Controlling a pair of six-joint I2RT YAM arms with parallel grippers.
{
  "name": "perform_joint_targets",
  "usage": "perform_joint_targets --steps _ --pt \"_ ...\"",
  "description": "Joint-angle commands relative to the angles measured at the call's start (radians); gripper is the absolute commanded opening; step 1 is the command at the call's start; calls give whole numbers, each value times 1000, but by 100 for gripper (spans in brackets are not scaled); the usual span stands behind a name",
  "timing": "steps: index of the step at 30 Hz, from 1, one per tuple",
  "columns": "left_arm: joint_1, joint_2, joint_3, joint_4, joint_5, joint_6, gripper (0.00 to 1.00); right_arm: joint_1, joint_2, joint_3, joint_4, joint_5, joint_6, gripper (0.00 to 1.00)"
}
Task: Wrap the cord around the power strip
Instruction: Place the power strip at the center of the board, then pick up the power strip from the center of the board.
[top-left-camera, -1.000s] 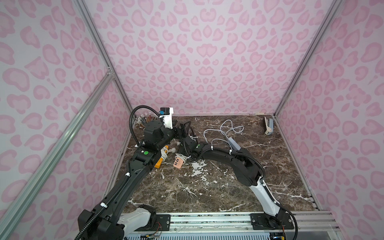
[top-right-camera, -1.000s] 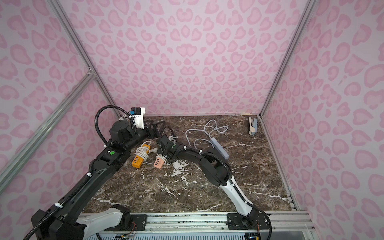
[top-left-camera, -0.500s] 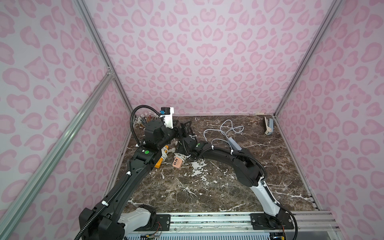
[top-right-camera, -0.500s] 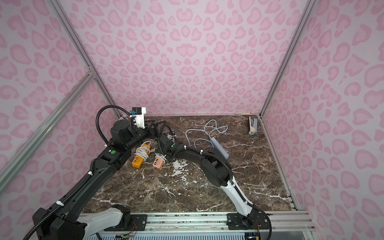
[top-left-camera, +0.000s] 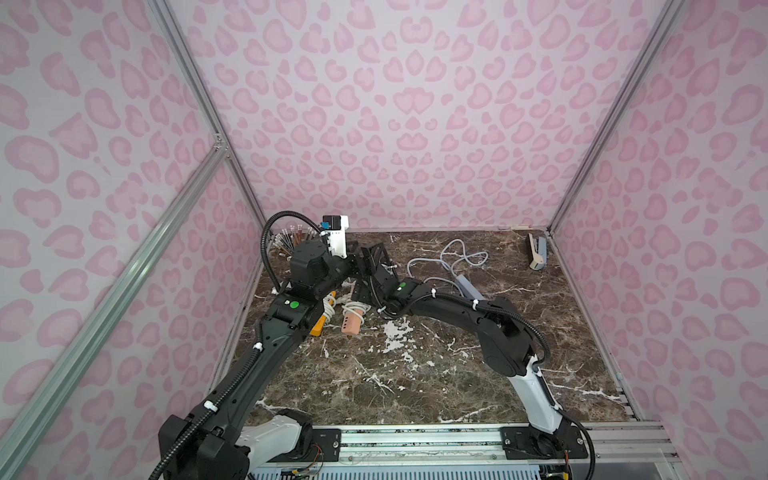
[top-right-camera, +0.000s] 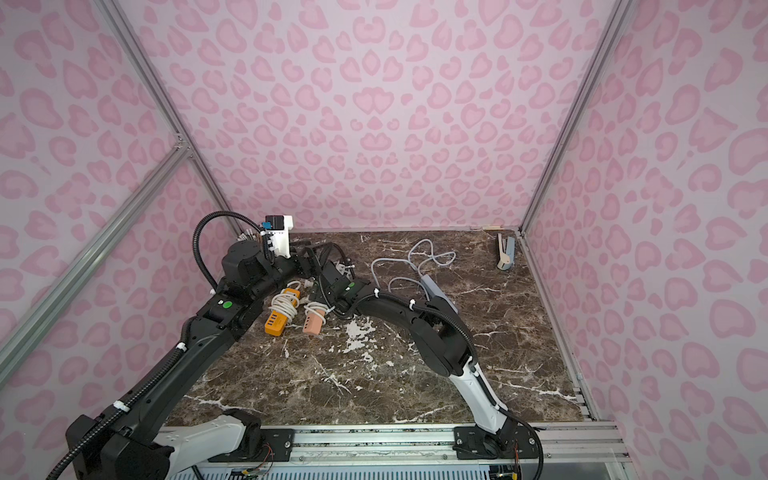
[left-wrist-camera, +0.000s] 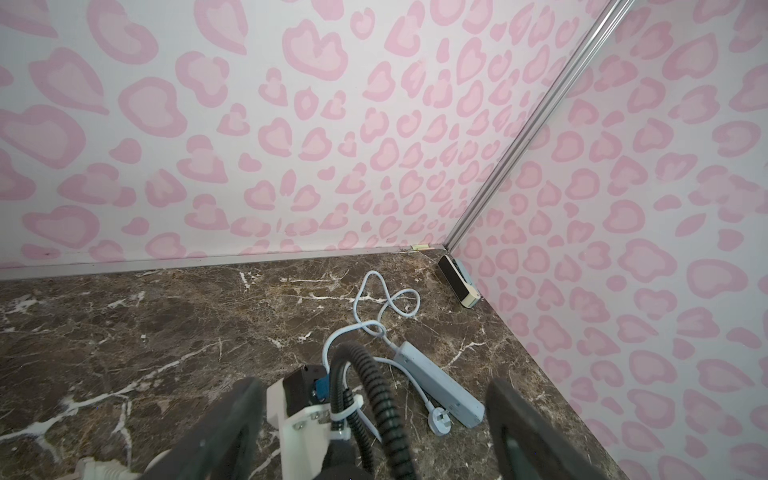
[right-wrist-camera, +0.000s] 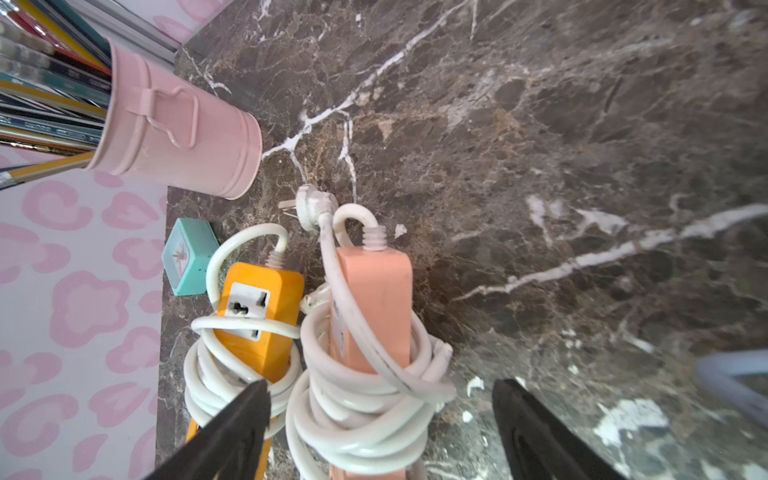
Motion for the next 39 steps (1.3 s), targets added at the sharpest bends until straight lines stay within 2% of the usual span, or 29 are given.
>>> perform_joint_targets --steps 1,5,8,11,13,16,20,23,28,32,39 --pt "1 -1 7 34 1 8 85 -8 -63 -31 26 42 -22 89" --pt "2 7 23 25 -1 16 85 -29 -147 -82 11 109 -63 89" --pt "1 19 36 23 3 15 85 -73 -240 -173 40 143 -168 86" --pt "2 33 42 22 11 16 85 -190 -351 -315 80 89 -291 84" --pt "2 44 38 28 14 13 85 -301 -407 -396 92 -30 -400 83" --pt "-1 73 42 34 21 -1 84 -457 -446 -442 8 -113 -564 83" --pt "-15 126 54 63 21 -33 85 -564 -420 -433 -116 -23 -734 83" --pt "-32 182 89 63 30 -54 86 -599 -369 -412 -153 -8 -785 83" --pt "-73 244 143 63 50 -70 87 -613 -283 -372 -140 28 -794 80" --pt "-91 267 160 55 51 -73 86 -621 -200 -296 -135 -21 -794 71" --pt "-95 270 159 44 41 -75 85 -632 -95 -228 -159 -44 -802 61"
